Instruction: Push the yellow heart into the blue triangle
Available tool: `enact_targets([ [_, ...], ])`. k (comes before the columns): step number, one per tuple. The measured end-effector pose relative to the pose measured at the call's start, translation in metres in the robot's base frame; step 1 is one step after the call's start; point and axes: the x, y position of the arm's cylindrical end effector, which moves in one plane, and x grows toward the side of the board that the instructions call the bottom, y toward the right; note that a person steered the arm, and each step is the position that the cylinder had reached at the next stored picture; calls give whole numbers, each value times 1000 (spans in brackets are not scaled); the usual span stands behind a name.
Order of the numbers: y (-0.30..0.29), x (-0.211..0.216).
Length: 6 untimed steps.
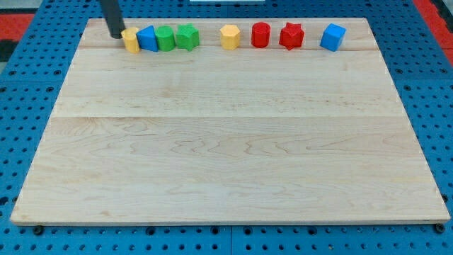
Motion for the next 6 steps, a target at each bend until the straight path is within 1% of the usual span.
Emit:
enact_targets([
  [1, 35, 2],
  [2, 21, -24],
  [3, 53, -34],
  [4, 169, -43],
  [6, 406, -44],
])
